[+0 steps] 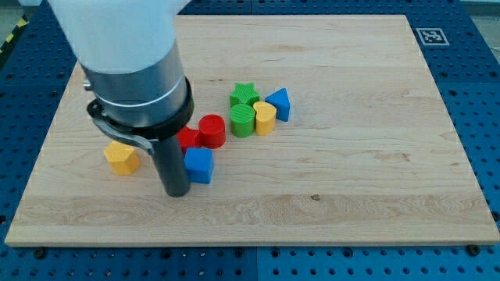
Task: Move the blue cube towards the yellow hexagon
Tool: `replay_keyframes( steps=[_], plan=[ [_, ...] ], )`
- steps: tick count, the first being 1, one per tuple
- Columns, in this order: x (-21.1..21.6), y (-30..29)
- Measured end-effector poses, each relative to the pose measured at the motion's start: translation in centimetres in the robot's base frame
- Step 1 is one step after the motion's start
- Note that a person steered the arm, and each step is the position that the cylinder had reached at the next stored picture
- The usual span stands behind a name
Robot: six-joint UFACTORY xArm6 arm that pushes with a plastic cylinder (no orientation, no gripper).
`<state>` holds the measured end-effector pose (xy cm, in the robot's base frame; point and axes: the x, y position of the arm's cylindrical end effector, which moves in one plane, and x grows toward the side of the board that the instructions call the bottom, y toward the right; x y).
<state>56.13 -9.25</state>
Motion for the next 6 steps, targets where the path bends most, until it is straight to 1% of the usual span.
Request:
replay_keyframes(
  steps=[1,2,3,4,6],
  plan=[
    [1.4,3.4],
    [1.6,6.3],
    [-0.1,8.2],
    [-4.5,7.0],
    [-4.3,3.5]
  ],
)
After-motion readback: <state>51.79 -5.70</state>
